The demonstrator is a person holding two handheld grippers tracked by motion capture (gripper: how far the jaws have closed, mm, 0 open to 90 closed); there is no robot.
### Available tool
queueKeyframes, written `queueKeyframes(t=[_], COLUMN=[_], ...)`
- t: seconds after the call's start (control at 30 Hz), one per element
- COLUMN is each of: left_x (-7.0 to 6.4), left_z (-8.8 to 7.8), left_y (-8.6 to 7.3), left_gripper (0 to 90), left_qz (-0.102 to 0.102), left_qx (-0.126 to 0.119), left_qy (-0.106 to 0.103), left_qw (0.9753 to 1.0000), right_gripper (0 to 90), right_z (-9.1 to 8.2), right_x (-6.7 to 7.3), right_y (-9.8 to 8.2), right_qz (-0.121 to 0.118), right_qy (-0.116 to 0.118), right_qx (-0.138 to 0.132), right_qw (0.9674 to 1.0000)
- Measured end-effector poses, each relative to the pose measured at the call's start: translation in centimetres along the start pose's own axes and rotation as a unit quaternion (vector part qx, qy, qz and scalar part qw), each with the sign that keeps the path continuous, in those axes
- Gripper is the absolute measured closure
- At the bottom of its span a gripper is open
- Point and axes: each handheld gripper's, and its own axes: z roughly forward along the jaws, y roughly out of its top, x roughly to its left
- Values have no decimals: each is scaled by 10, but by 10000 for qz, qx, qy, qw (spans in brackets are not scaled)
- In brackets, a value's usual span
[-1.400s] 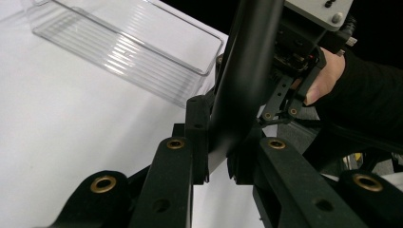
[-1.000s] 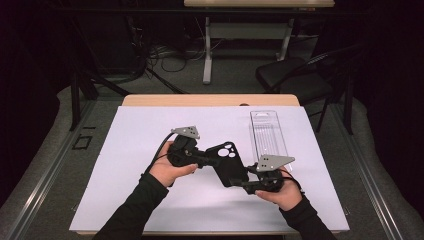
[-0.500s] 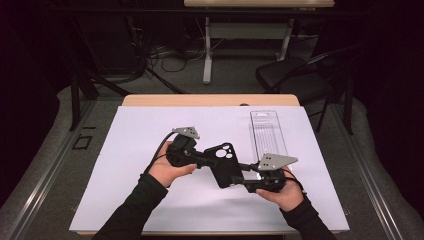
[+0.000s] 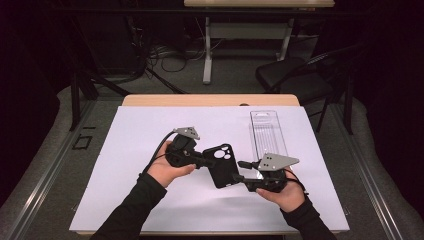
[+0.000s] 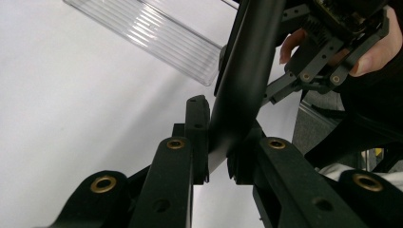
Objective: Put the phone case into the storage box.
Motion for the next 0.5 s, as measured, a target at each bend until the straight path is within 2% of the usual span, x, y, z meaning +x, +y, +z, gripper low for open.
queueKeyframes(t=[0.13,0.3,0.5], left_x=[-1,0,-1], left_z=[-1,-1,0], left_y=[1,1,2], left_gripper=[817,816,816], left_qz=[17,12,18], left_qx=[43,107,154], left_qy=[42,52,110], left_qw=[10000,9999,9998], right_gripper=[508,479,393], right_z=[-2,-5,-8], right_x=[0,0,0], right_y=[1,6,10], right_qz=[-208,-233,-69], right_qy=[-189,-325,-432], right_qx=[-73,-167,-62], right_qw=[9996,9991,9990])
